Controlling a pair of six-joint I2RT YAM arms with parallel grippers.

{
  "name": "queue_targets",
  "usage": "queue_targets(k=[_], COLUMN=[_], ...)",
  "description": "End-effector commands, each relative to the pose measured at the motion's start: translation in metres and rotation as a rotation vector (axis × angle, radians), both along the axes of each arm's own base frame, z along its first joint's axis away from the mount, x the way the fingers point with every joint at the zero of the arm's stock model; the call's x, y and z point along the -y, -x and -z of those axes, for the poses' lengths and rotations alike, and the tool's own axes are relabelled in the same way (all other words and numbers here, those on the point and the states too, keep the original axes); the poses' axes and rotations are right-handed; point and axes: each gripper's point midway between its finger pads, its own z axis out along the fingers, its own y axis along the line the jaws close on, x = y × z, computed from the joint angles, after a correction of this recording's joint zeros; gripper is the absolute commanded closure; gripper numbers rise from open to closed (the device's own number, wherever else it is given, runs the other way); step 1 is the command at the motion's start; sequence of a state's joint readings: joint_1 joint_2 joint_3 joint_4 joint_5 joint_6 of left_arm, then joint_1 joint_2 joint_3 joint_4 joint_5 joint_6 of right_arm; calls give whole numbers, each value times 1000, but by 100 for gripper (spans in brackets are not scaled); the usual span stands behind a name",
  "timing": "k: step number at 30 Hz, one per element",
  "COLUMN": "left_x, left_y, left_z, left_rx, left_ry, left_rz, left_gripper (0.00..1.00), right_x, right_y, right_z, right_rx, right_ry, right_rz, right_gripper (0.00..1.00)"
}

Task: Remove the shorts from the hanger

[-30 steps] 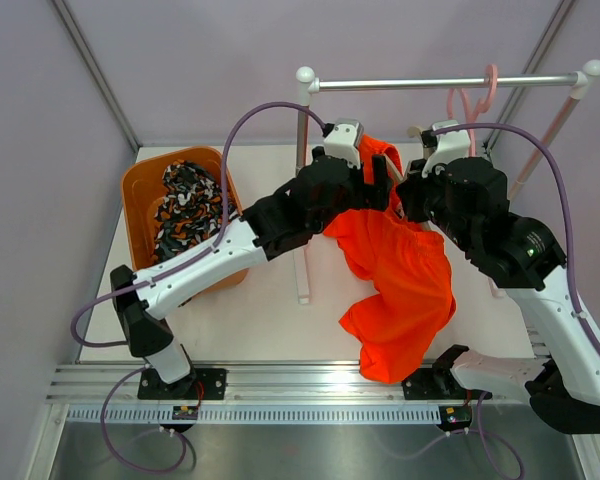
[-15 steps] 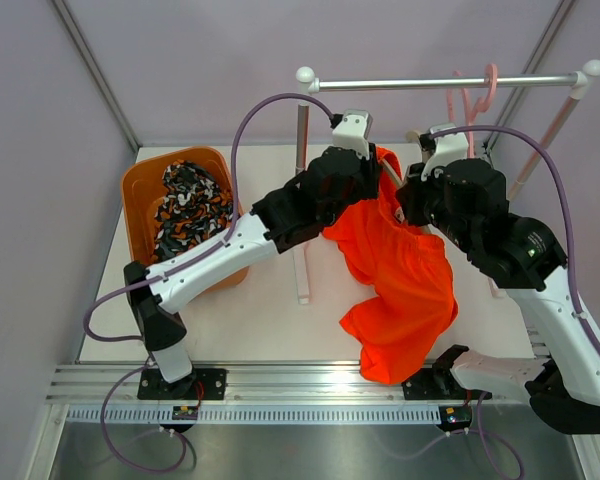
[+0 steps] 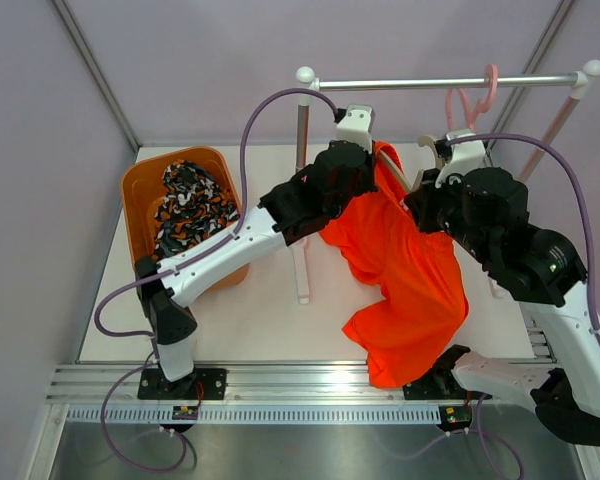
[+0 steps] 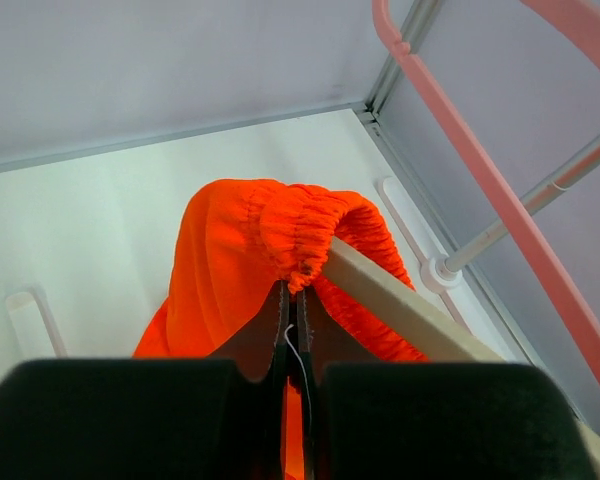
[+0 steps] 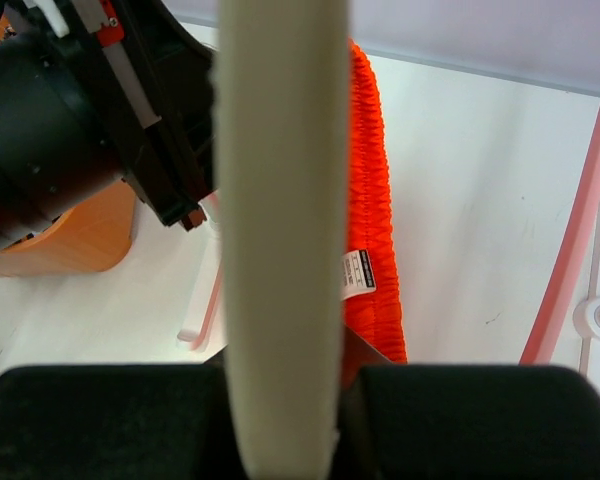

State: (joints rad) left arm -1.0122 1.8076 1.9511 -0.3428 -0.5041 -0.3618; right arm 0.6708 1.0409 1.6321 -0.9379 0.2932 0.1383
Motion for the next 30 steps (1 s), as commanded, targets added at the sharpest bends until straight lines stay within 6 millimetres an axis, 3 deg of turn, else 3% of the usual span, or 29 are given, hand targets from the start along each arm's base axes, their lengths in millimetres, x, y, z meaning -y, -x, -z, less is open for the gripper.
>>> queue_targets(k=[1, 21, 30], left_x=[-23, -49, -38], left_y=[-32, -96, -97], left_z=[-12, 24, 48], left_rx=[46, -18, -52], left_ry=[5, -46, -88], left_rz=[-122, -200, -119], left_gripper=[100, 100, 100], right_x=[3, 19, 25], right_y=[13, 34, 36], right_z=[-23, -26, -36], right_rx=[62, 83, 121], right_ry=[-66, -88, -112], right_rz=[-33, -31, -16], right_gripper=[100, 100, 100])
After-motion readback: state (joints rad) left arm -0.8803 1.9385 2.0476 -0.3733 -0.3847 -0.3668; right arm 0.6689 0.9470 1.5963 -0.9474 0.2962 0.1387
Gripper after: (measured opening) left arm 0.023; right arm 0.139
